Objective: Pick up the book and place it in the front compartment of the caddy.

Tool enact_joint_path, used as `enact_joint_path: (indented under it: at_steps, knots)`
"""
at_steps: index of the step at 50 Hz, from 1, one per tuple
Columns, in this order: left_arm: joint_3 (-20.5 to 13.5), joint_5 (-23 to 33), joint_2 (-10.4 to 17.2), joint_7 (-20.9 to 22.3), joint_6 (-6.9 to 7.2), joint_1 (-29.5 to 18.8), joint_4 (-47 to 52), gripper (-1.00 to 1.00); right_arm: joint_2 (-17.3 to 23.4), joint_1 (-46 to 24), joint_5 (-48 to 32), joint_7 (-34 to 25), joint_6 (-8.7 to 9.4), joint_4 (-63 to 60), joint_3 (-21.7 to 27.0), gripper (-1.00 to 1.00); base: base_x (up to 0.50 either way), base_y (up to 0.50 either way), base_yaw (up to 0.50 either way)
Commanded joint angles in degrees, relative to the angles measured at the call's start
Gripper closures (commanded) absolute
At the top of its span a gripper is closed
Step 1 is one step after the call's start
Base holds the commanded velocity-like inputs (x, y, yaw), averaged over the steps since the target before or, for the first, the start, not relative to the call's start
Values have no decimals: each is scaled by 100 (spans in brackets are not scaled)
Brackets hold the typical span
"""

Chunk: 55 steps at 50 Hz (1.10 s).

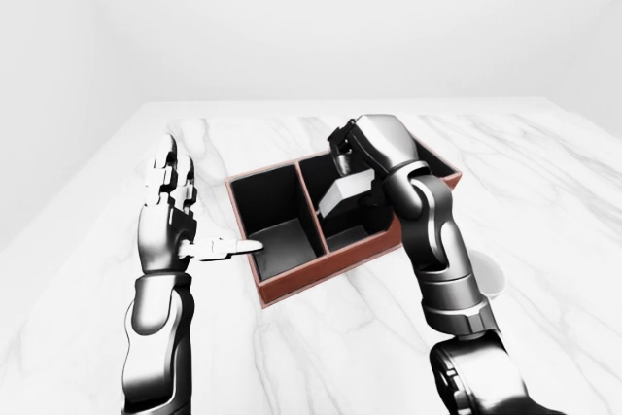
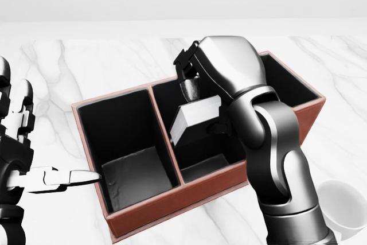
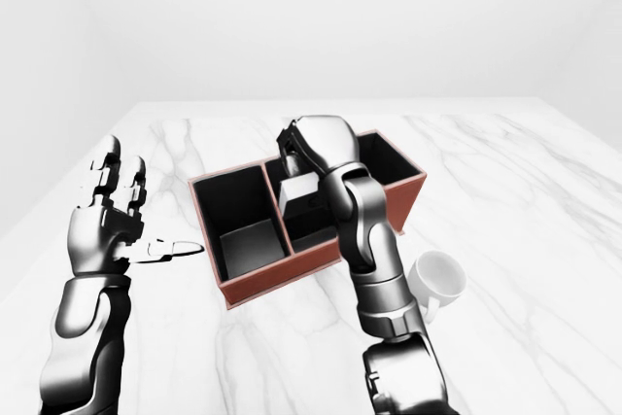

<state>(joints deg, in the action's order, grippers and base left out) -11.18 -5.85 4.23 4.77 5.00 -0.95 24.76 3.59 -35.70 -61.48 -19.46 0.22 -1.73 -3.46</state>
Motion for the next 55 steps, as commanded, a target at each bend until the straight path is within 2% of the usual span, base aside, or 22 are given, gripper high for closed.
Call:
enact_joint_path:
  at_steps: [1, 34, 55]
  knots:
    - [-21, -7, 13, -4, 0, -21, -44, -100, -2, -507, -102, 529, -33, 739, 21, 100, 0, 0, 0]
    - [-54, -26, 31, -29, 0, -44, -33, -100, 133, -1851, 6, 1755, -163, 3143, 45, 100, 0, 0, 0]
    - [-72, -32, 45, -46, 0, -68, -51, -100, 152, -2489, 52, 2512, -429, 4604, -24, 100, 0, 0, 0]
